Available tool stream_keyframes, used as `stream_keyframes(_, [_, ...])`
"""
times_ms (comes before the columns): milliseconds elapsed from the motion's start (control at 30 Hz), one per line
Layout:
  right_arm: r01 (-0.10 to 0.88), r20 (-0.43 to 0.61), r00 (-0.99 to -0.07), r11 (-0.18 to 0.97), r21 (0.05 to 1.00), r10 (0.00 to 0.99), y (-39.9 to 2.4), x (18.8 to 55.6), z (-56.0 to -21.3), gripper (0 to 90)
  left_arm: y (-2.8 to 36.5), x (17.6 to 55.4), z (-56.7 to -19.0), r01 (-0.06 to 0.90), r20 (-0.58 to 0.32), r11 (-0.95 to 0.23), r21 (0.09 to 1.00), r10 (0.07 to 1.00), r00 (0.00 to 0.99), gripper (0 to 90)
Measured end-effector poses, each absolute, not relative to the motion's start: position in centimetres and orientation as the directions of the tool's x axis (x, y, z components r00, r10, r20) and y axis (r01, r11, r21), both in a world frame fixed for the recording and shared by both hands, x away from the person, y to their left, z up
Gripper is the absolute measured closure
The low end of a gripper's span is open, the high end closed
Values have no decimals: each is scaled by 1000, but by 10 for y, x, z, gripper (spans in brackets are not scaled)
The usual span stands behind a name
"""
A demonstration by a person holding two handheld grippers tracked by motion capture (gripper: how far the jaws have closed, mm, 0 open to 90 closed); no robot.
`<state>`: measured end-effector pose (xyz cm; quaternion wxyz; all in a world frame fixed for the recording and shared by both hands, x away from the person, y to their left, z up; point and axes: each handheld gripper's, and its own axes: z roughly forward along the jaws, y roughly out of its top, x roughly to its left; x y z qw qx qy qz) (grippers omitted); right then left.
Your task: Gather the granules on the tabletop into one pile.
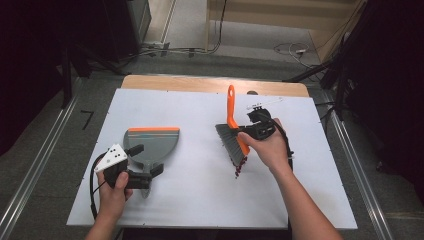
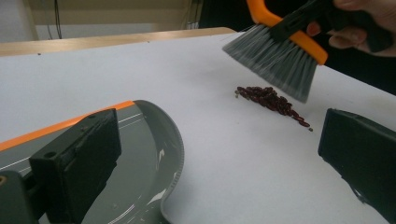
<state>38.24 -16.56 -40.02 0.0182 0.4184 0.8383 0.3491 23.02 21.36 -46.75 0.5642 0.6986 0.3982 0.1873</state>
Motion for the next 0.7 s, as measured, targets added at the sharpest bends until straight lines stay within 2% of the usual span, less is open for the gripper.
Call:
stream_keyframes(167, [528,114,-814,644,554,569,-167,359,-388,690,213,230,-467,345,-188,-46,937,769,611,0])
stream_keyframes(300, [427,51,-886,767,478,461,-165,338,-396,690,212,230,-468,345,-188,-45,938,768,612,0])
stream_keyframes(433, [329,-3,-929,830,451,369,-164,323,-406,690,211,231,-468,348,-187,-50,936,768,612,0])
stream_keyframes(567, [293,-10,-944,851,436,330,-162,310,-410,690,211,231,-469,351,-187,-50,935,771,609,0])
stream_keyframes(700, [273,-33,-952,888,370,306,-154,304,-423,689,211,231,-469,354,-189,-49,934,773,605,0])
